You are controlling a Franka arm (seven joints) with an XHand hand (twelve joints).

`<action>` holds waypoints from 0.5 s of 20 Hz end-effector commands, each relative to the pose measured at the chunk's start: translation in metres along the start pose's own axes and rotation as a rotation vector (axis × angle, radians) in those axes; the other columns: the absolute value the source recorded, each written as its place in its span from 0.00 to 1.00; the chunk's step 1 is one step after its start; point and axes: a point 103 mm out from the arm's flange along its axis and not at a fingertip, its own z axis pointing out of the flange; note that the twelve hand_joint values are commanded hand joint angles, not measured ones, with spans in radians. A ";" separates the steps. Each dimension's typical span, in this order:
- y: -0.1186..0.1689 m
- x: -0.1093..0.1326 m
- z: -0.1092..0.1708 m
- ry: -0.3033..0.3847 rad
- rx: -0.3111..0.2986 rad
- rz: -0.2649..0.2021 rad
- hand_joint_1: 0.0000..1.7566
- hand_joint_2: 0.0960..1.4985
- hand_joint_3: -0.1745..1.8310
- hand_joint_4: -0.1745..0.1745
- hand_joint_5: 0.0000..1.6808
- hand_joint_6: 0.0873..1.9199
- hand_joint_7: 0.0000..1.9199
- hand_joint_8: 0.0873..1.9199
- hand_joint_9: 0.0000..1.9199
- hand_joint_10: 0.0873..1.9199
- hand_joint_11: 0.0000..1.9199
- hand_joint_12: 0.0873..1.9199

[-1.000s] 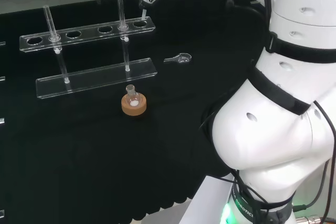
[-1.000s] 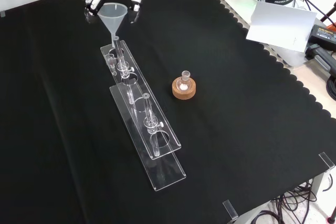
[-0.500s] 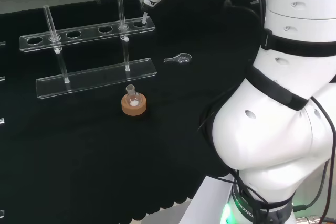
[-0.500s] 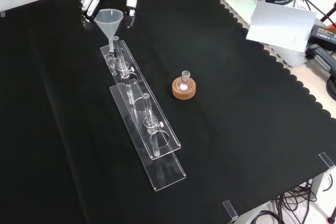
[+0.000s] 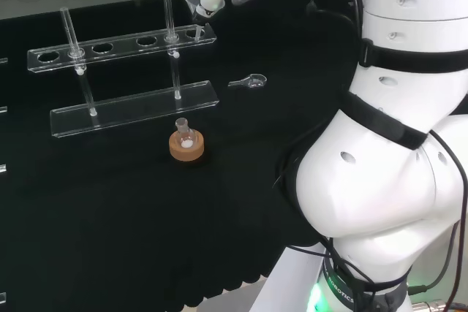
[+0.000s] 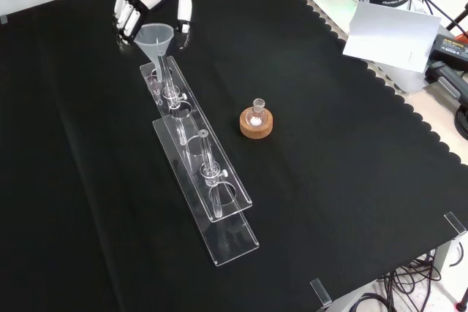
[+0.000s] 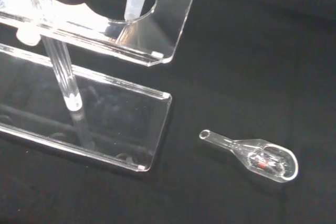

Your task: Put the funnel back on the funnel stand.

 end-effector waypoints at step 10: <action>0.005 0.021 0.007 0.024 0.067 -0.023 0.45 0.64 0.00 0.34 0.24 0.13 0.14 0.36 0.34 0.26 0.31 0.67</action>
